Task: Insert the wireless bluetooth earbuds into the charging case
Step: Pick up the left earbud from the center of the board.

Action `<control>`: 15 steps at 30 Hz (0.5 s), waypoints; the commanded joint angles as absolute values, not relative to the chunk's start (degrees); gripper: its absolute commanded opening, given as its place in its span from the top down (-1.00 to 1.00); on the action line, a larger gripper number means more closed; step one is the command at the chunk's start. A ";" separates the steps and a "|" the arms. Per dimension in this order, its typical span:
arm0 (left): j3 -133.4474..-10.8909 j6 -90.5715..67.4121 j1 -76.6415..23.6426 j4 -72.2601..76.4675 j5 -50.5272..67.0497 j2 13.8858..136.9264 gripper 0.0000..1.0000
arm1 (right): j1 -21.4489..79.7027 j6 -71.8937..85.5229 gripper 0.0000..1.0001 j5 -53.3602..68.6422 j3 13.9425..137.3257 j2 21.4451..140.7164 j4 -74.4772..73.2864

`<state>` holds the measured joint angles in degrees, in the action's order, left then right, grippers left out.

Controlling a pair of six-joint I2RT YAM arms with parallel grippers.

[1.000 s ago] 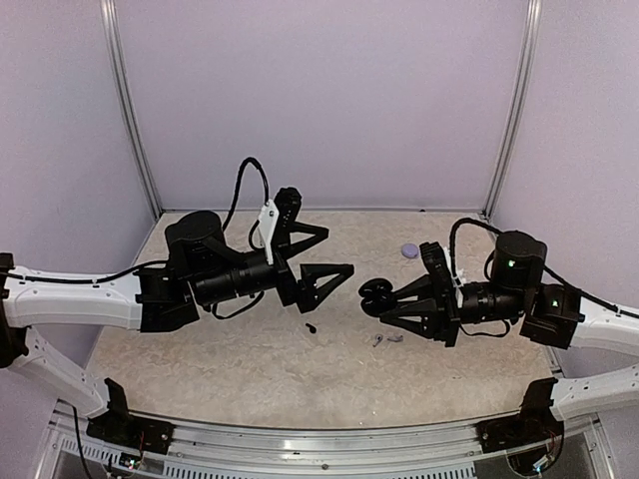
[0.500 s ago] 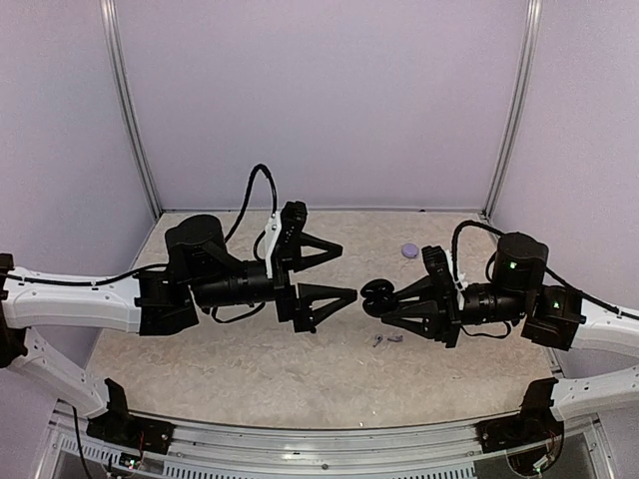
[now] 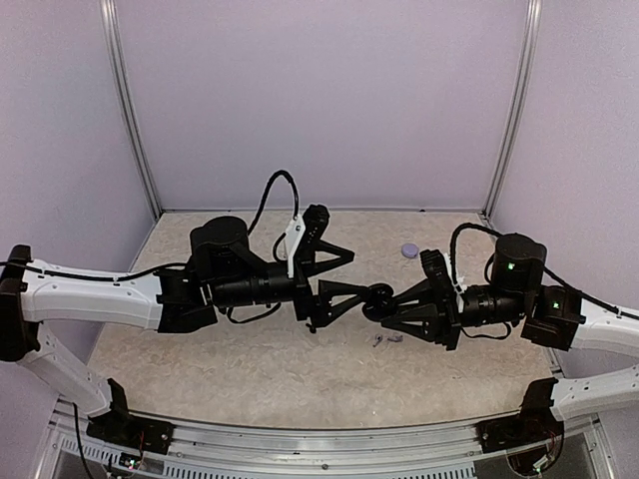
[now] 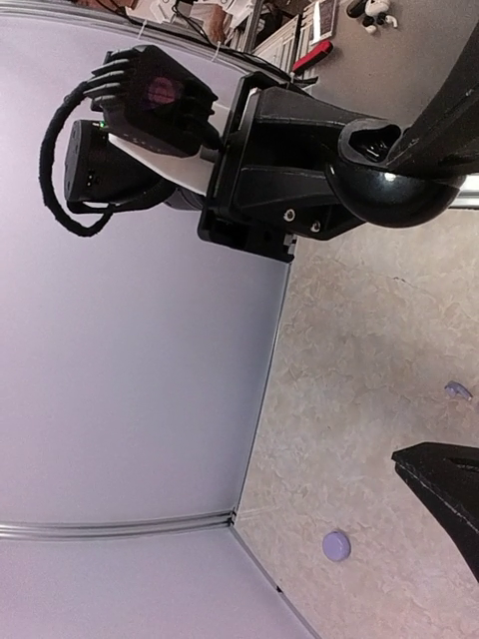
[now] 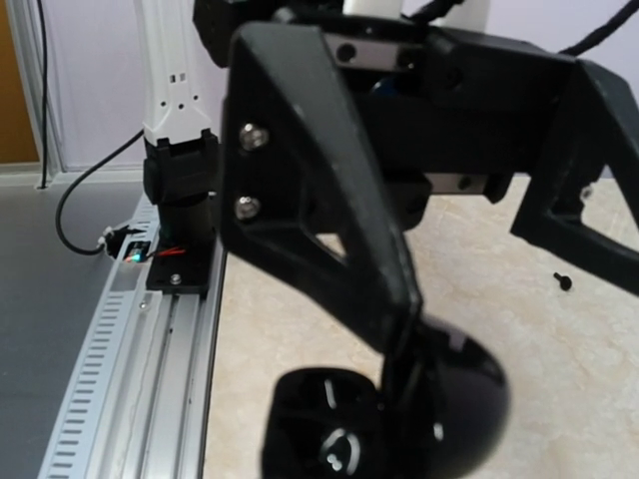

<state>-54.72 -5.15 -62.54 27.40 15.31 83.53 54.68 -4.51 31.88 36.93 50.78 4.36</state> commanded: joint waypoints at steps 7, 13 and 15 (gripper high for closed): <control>-52.77 -7.84 -58.55 25.63 10.51 78.30 -0.98 | 55.71 -3.00 0.80 29.78 35.27 49.91 7.28; -50.01 -15.40 -46.16 18.48 8.92 72.16 -0.98 | 55.55 -0.16 0.80 28.49 32.85 48.69 10.46; -49.54 -17.52 -39.21 14.95 9.85 71.57 -0.98 | 55.55 1.24 0.80 28.45 32.70 48.76 10.71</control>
<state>-51.18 -11.75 -48.40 21.61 11.14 73.67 54.76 -1.72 29.26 33.50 49.87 7.27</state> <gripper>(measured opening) 0.990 0.216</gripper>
